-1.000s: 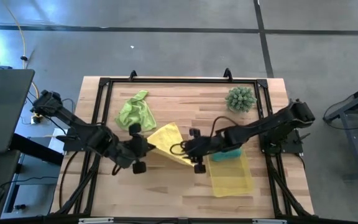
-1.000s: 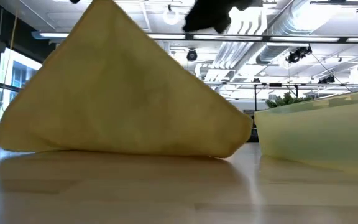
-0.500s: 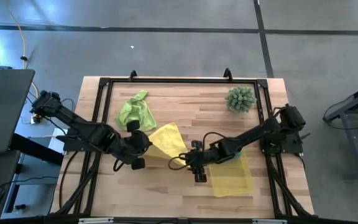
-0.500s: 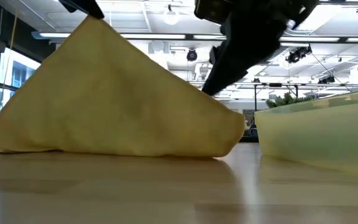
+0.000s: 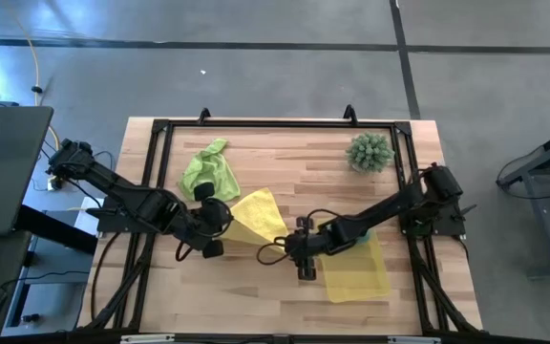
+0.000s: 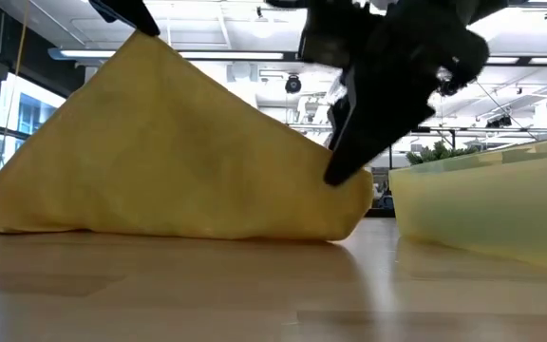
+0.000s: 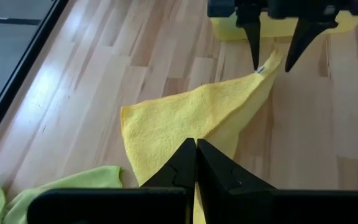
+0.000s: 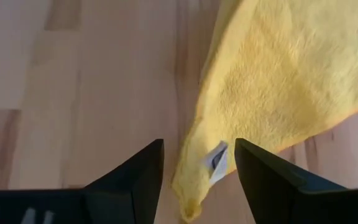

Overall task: Roll microfiber towels into tight, uniform cylinder then place into a basket
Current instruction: Fold the yellow microfiber cloth

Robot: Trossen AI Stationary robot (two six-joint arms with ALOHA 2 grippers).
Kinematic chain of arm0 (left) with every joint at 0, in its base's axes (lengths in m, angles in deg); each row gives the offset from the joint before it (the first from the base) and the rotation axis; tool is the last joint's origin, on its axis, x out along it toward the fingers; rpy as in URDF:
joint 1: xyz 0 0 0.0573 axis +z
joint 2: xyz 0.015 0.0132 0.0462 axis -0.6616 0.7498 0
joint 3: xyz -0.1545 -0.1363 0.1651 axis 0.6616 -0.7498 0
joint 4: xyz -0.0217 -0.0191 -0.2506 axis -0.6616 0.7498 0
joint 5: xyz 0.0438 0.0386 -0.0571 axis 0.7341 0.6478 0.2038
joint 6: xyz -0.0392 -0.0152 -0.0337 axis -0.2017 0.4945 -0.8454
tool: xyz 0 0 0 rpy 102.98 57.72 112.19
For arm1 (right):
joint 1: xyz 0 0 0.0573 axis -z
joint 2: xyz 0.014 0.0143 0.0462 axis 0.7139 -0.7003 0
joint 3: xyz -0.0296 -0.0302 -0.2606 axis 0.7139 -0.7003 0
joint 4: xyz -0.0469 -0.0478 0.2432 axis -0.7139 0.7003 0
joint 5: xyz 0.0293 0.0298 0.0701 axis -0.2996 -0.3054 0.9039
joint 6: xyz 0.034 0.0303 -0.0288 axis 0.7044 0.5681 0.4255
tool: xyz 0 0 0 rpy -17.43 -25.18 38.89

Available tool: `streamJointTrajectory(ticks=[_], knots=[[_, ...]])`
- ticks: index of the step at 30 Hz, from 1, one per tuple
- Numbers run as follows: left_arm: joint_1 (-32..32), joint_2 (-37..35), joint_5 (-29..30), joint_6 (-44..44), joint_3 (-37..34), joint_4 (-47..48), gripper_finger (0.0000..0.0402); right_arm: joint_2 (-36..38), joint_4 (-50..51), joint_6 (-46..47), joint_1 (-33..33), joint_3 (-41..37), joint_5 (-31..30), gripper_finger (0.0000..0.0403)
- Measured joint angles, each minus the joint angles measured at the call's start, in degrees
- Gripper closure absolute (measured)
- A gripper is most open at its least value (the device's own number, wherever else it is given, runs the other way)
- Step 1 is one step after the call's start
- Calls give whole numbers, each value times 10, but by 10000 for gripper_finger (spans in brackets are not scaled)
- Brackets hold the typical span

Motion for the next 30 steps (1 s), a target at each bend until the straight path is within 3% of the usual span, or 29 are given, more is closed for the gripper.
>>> streamJointTrajectory(ticks=[7, 16, 20, 30], knots=[[0, 0, 0, -3, 0, 9, 401, -17, 10, 12, -2, 0, -3, 237], [-1, 0, -2, -29, 0, 32, 401, -17, 24, 8, -3, 1, -9, 393], [-1, 0, -2, -30, 0, 32, 401, -17, 84, -4, -3, 38, -57, 386], [-1, -16, 13, -8, 0, 40, 401, -15, 361, -77, 8, 214, -209, 401]])
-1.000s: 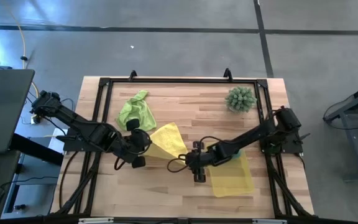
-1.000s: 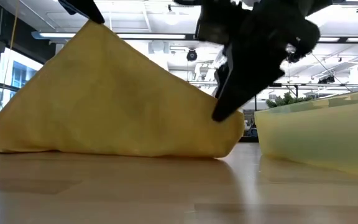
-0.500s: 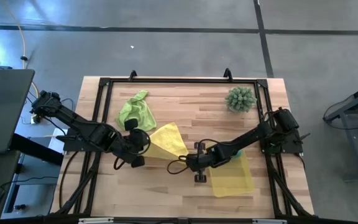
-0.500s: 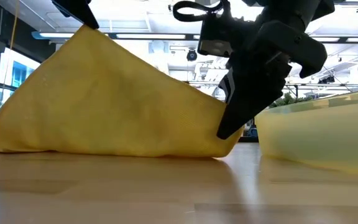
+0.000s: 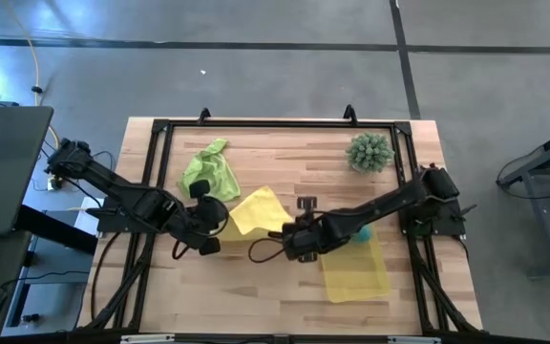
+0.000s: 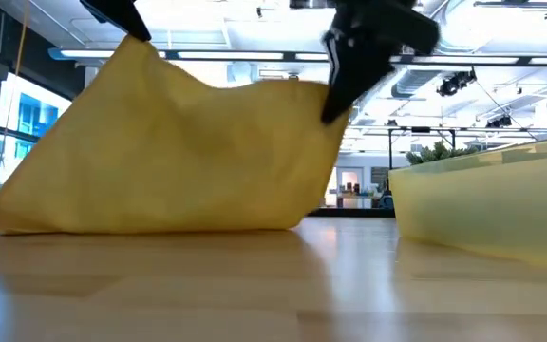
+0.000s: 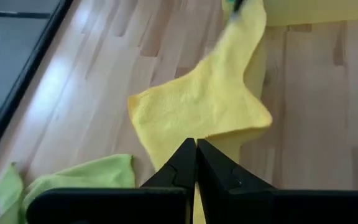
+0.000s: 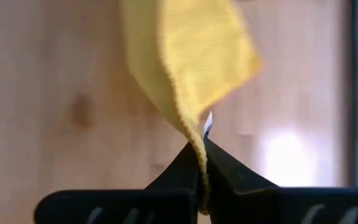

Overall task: Roll microfiber towels into tight, uniform cylinder then place into a basket
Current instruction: Fold the yellow microfiber cloth

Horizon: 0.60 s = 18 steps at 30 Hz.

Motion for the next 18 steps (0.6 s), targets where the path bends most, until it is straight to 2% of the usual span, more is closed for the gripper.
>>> streamJointTrajectory(ticks=[5, 10, 15, 18], knots=[[0, -36, 44, 26, 0, 8, 401, 0, 100, -8, 22, 68, -82, 402], [0, -92, 113, 38, 0, 22, 401, 23, 110, -52, 73, 77, -94, 402], [1, -139, 171, 58, 0, 27, 401, 67, 35, -128, 142, 55, -22, 402], [12, -151, 245, 102, 0, 23, 401, 92, -60, -202, 179, 42, 34, 402]])
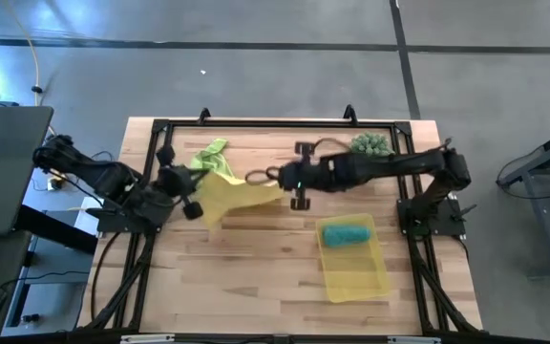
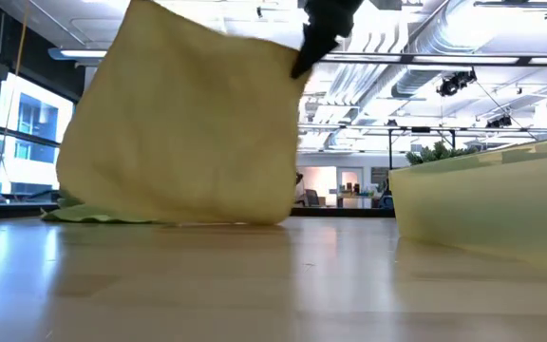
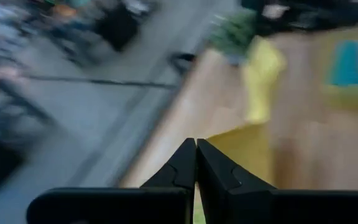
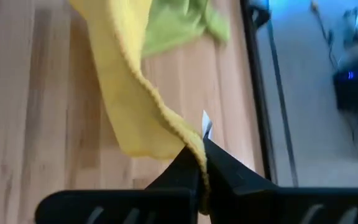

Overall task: Roll microfiber towels into tight, uniform cylinder then place into a basket
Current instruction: Fold the yellow microfiber cloth

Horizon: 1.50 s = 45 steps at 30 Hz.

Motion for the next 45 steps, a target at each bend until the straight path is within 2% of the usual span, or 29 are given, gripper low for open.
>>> streamJointTrajectory(ticks=[5, 11, 13, 16, 18, 22, 25, 29, 35, 40, 45], knots=[[37, -16, 96, 72, 0, -11, 401, 7, -50, -80, 53, 16, 20, 403], [58, -27, 87, 86, 0, -6, 401, 8, -44, -87, 65, 63, -7, 403], [57, -28, 65, 79, 0, -6, 401, 8, -31, -74, 57, 73, -6, 403], [45, -25, -17, 32, 0, 1, 401, 9, -9, -17, 33, 66, 33, 403], [29, -17, -85, -18, -2, 1, 401, 9, -4, 18, 8, 40, 61, 403], [-35, 17, -185, -123, -34, -2, 401, 8, -27, 82, -62, -27, 71, 403], [-98, 57, -204, -195, -66, -37, 401, 8, -82, 125, -119, -87, 73, 403], [-169, 130, -211, -275, -95, -101, 401, 7, -231, 189, -182, -183, 74, 403], [-229, 241, -225, -354, -97, -185, 401, 6, -427, 301, -242, -297, 78, 403], [-241, 291, -285, -393, -97, -268, 401, 6, -463, 361, -280, -308, 108, 403], [-241, 298, -282, -406, -97, -286, 401, 6, -455, 338, -288, -302, 133, 403]])
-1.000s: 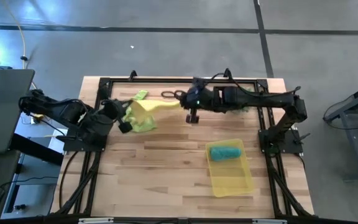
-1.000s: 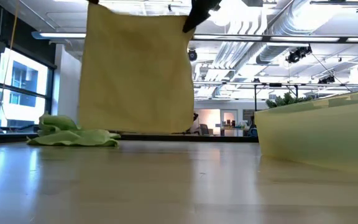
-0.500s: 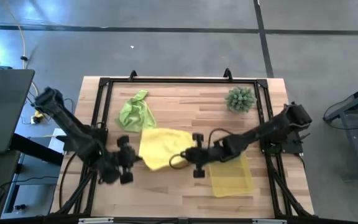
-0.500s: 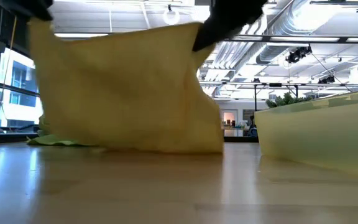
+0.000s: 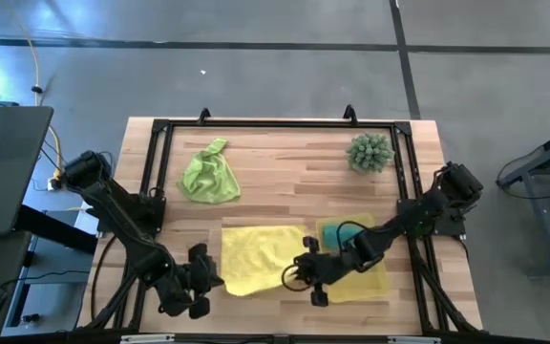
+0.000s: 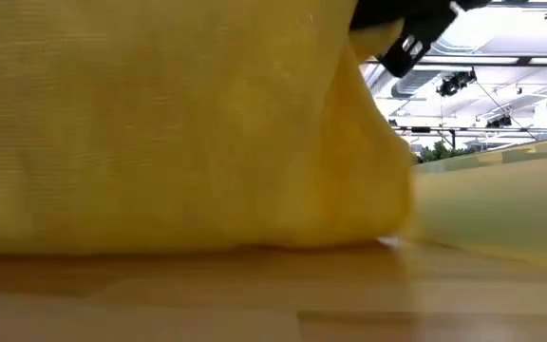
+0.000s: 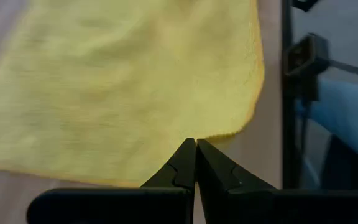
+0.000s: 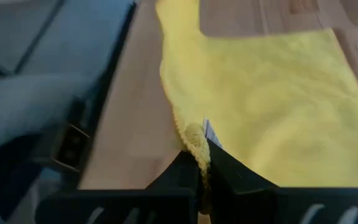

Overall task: Roll microfiber towels into tight, uniform cylinder then place into a basket
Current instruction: Fold the yellow microfiber cloth

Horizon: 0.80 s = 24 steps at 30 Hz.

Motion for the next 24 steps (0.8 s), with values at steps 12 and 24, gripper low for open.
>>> streamJointTrajectory(ticks=[12, 24], knots=[[61, 37, 44, -35, 0, 96, 401, 0, 161, -40, 95, -2, 103, 403], [149, 84, 43, 14, -1, 144, 402, 0, 220, -90, 183, -3, 172, 403]])
